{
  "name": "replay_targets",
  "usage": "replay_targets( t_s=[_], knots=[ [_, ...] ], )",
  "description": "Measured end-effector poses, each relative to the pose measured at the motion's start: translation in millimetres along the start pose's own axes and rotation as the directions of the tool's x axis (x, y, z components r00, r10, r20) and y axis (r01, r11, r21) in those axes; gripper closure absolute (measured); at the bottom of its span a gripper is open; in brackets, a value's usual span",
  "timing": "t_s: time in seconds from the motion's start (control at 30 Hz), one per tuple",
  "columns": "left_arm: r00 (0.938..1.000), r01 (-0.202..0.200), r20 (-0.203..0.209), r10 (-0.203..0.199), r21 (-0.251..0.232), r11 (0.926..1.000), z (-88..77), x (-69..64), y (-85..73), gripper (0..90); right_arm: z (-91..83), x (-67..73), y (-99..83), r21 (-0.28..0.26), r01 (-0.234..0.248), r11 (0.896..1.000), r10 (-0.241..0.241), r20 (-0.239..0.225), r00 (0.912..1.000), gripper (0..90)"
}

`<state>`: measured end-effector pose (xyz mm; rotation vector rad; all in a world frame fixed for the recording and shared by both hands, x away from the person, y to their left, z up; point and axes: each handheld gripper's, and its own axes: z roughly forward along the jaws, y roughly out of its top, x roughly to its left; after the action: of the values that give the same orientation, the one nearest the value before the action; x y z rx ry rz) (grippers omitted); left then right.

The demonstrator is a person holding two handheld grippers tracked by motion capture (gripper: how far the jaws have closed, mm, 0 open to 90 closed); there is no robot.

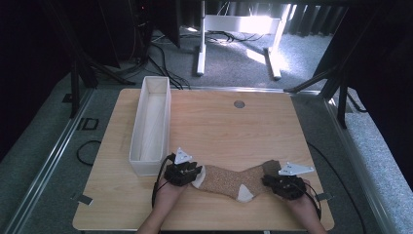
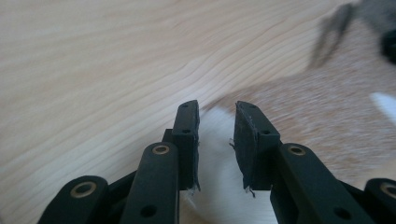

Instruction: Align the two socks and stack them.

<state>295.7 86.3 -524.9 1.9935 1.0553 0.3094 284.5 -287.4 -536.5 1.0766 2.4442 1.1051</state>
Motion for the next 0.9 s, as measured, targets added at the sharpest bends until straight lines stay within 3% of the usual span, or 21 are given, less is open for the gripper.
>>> replay_targets(
  t_s=[0.1, 0.2, 0.3, 0.47, 0.53, 0.67, 0.73, 0.9],
  knots=[
    [0.9983, -0.013, 0.056, 0.016, -0.049, 0.9987, -7.2, -10.3, 5.9, 71.2, -9.6, -1.6, 7.5, -0.029, 0.009, 1.0, -0.008, 0.021, 0.9998, 76.6],
    [0.9933, -0.057, 0.097, 0.064, -0.066, 0.9962, -9.3, -26.9, 11.7, 71.3, -18.8, -8.0, 13.7, -0.066, -0.004, 0.998, 0.008, 0.061, 0.9981, 83.4],
    [0.9891, -0.072, 0.126, 0.077, -0.044, 0.9964, -1.8, -37.1, 11.1, 71.5, -18.6, -14.0, 16.4, -0.066, -0.013, 0.998, 0.019, 0.087, 0.996, 85.3],
    [0.9847, -0.073, 0.16, 0.068, 0.028, 0.9969, 17.6, -41.4, -0.6, 71.9, -3.4, -25.0, 10.4, -0.02, -0.051, 0.998, 0.053, 0.096, 0.994, 84.7],
    [0.9866, -0.087, 0.144, 0.077, 0.061, 0.9943, 24.6, -40.4, -6.4, 71.9, -0.6, -28.0, 7.8, -0.025, -0.068, 0.997, 0.07, 0.084, 0.994, 85.0],
    [0.9869, -0.072, 0.149, 0.063, 0.054, 0.9959, 29.1, -34.3, -11.3, 72.6, 0.8, -30.2, 7.5, -0.025, -0.058, 0.998, 0.06, 0.082, 0.9948, 85.3],
    [0.9884, -0.107, 0.114, 0.1, 0.053, 0.9929, 30.6, -31.3, -9.2, 72.7, 2.3, -30.9, 8.2, -0.021, -0.044, 0.999, 0.045, 0.089, 0.995, 85.5],
    [0.9912, -0.083, 0.107, 0.078, 0.05, 0.9953, 35.3, -19.5, -3.7, 72.7, 6.2, -33.7, 11.6, -0.022, -0.046, 0.999, 0.048, 0.089, 0.9949, 85.5]
  ],
)
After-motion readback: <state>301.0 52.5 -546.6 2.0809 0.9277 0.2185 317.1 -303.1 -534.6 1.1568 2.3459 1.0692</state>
